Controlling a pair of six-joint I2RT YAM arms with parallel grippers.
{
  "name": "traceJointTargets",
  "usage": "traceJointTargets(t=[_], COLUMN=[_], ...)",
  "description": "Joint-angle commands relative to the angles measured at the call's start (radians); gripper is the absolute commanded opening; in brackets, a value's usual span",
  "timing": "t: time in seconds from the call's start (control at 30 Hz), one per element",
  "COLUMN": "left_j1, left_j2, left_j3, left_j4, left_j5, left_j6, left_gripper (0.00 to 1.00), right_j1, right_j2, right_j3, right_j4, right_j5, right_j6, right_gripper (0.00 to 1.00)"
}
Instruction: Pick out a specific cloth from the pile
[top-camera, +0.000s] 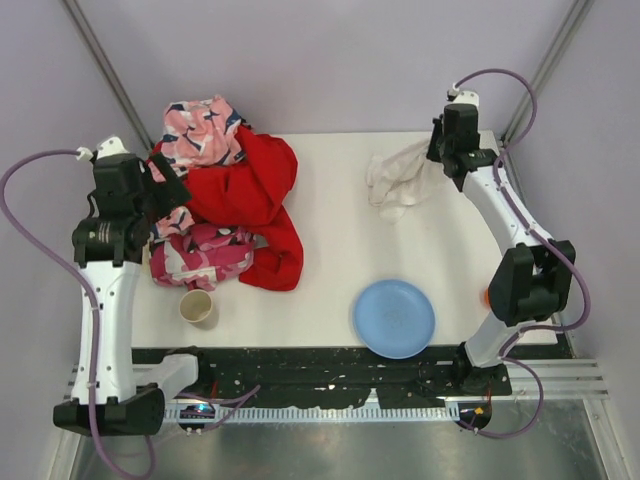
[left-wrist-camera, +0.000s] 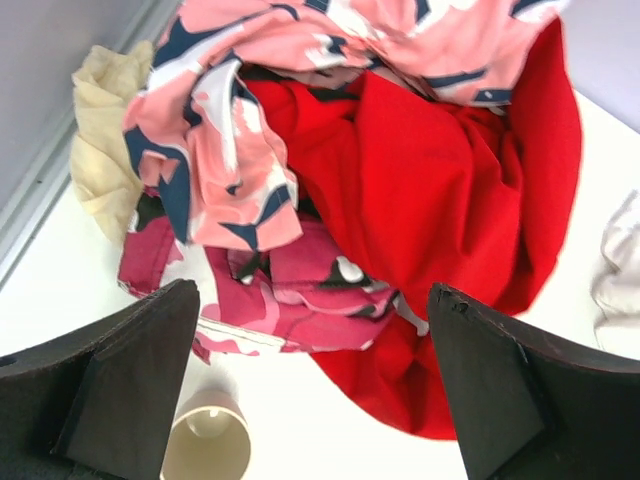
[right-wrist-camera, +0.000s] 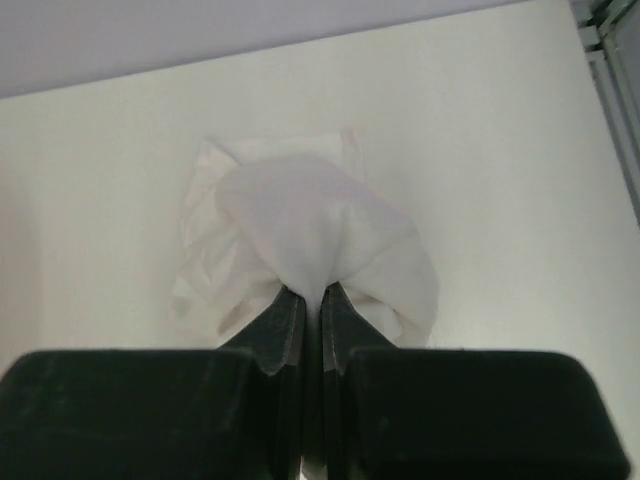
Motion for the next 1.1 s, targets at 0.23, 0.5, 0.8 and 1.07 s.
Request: traceJointTargets(t=[0.23, 0.5, 0.8, 1.07], left_j1=[-0.073, -0.073, -0.076, -0.077], left_j2=[-0.131, -0.203, -0.308, -0.285], left_j3=[-0.14, -0.281, -0.414, -0.398], left_j4=[0.171, 0.215, 0.24, 0.212], left_j5=[0.197, 0.309, 0.302, 0.277], left_j6=[-0.013, -0.056, -0.087, -0.093], left_gripper=[1.0, 1.0, 1.0, 1.0], right_j1=[-0.016, -0.032, -0.033, -0.032], right_j2=[0.194, -0.27, -0.756, -1.063], right_j3=[0.044, -0.273, -0.727, -0.881], right_j4=[-0.03, 0.047, 0.1, 0.194], right_j5=[-0.688, -0.339, -0.015, 0.01], right_j6=[-0.062, 0.006, 0.11, 0.107], right_gripper=[0.96, 0.95, 0.95, 0.95])
